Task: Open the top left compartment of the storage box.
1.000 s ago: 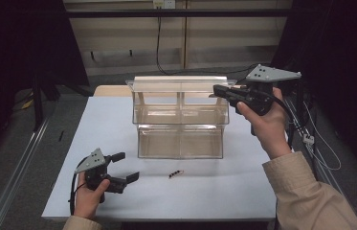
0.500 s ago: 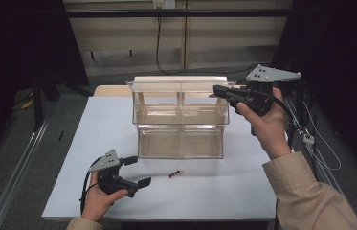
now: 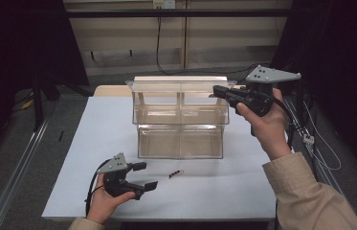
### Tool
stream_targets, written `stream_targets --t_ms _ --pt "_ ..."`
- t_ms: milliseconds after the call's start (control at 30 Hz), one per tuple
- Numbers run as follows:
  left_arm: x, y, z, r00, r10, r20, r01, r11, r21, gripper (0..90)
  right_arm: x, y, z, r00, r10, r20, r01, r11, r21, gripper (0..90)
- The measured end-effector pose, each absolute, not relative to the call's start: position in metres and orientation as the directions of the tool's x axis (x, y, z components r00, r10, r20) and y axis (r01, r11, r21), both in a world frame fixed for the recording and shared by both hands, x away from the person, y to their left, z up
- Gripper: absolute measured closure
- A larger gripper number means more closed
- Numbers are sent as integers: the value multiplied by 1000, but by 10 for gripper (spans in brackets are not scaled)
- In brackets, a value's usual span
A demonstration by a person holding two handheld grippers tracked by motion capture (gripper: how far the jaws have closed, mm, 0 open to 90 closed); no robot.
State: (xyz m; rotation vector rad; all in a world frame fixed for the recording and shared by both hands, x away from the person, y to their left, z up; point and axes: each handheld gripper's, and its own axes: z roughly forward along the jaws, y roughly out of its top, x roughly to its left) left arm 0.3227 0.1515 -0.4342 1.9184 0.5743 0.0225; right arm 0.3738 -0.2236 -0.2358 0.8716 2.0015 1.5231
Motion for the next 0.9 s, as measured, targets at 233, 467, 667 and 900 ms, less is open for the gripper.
stream_targets --t_ms 233,467,667,900 --pt "327 121 -442 884 412 -222 389 -382 838 270 374 -223 -236 -685 728 7 201 180 963 900" --pt "331 90 -450 869 469 -158 398 -470 788 453 373 -223 -236 -683 730 5 199 179 963 900" --pt "336 70 -453 856 507 -99 401 -531 747 573 373 -223 -236 -682 731 3 197 180 964 900" --pt "340 62 -455 850 520 -86 405 -542 736 657 372 -224 -237 -681 732 3 198 180 963 900"
